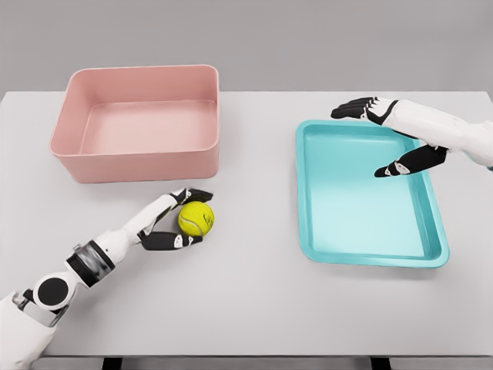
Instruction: Put the tennis from the blue tray into the pink basket with both arms
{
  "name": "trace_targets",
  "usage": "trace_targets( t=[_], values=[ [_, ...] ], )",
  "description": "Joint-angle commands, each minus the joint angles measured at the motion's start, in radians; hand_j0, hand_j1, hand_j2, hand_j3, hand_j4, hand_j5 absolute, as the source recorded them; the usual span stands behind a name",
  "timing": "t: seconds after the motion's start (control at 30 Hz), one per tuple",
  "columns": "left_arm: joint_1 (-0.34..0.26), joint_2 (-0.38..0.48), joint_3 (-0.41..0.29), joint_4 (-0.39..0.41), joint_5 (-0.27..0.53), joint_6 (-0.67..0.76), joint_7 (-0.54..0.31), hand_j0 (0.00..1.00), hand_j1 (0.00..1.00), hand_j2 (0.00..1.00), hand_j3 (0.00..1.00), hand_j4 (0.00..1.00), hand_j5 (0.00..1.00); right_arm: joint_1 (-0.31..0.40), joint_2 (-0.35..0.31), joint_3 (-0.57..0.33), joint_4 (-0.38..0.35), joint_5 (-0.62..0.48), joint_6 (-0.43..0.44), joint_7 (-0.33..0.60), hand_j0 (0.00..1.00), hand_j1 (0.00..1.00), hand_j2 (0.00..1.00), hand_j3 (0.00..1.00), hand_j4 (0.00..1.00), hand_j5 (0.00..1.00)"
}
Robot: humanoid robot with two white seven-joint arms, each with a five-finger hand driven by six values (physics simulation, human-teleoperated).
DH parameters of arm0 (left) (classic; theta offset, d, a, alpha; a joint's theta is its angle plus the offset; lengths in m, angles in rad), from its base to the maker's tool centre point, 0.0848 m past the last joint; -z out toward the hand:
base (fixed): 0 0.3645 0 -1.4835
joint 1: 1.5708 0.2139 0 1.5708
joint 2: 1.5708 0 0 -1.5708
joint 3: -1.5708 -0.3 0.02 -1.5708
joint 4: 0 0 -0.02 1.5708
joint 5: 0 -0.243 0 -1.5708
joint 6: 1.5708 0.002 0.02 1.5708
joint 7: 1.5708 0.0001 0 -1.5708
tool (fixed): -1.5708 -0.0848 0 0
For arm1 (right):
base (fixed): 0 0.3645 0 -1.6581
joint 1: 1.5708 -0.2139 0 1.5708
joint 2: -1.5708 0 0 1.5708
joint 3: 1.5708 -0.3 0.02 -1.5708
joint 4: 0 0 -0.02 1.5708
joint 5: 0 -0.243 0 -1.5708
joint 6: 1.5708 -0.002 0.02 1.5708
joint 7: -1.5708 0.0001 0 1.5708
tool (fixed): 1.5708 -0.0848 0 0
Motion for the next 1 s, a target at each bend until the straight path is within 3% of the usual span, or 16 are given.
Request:
trace_targets(
  t=[0.0, 0.07, 0.17, 0.33, 0.47, 0.53, 0.77, 0.97],
  values=[
    [0.0, 0.003, 0.0, -0.003, 0.005, -0.001, 0.0, 0.72, 0.72, 0.72, 0.72, 0.72, 0.72, 0.0, -0.001, 0.0, 0.0, -0.007, 0.003, 0.0, 1.0, 1.0, 1.0, 1.0, 1.0, 1.0],
    [0.0, 0.003, 0.0, -0.004, 0.005, 0.001, 0.0, 0.72, 0.72, 0.72, 0.72, 0.72, 0.72, 0.0, -0.001, 0.0, 0.0, -0.009, 0.003, 0.0, 1.0, 1.0, 1.0, 1.0, 1.0, 1.0],
    [0.002, 0.003, 0.004, -0.007, 0.006, -0.002, 0.0, 0.6, 0.6, 0.6, 0.6, 0.6, 0.6, 0.0, -0.001, 0.0, 0.0, -0.009, 0.003, 0.0, 1.0, 1.0, 1.0, 1.0, 1.0, 1.0],
    [0.0, 0.0, 0.007, -0.012, 0.006, -0.004, 0.0, 0.53, 0.53, 0.53, 0.53, 0.53, 0.53, -0.002, -0.003, -0.003, 0.0, -0.009, 0.003, 0.0, 1.0, 1.0, 1.0, 1.0, 1.0, 1.0],
    [-0.005, 0.002, 0.016, -0.027, 0.009, -0.004, 0.0, 0.52, 0.52, 0.52, 0.52, 0.52, 0.52, 0.008, -0.003, -0.005, -0.002, -0.009, 0.003, 0.0, 1.0, 1.0, 1.0, 1.0, 1.0, 1.0],
    [-0.002, 0.005, 0.023, -0.061, 0.009, -0.001, 0.0, 0.52, 0.52, 0.52, 0.52, 0.52, 0.52, 0.044, 0.005, -0.012, -0.002, -0.007, 0.003, 0.0, 1.0, 1.0, 1.0, 1.0, 1.0, 1.0],
    [0.005, 0.014, 0.066, -0.148, 0.022, -0.002, 0.0, 0.52, 0.52, 0.52, 0.52, 0.52, 0.52, 0.043, 0.011, -0.015, -0.013, -0.007, 0.003, 0.0, 1.0, 1.0, 1.0, 1.0, 1.0, 1.0],
    [0.005, 0.016, 0.106, -0.17, 0.025, -0.01, -0.001, 0.52, 0.52, 0.52, 0.52, 0.52, 0.52, 0.038, 0.019, -0.014, -0.01, -0.007, 0.003, 0.0, 1.0, 1.0, 1.0, 1.0, 1.0, 1.0]
  ],
)
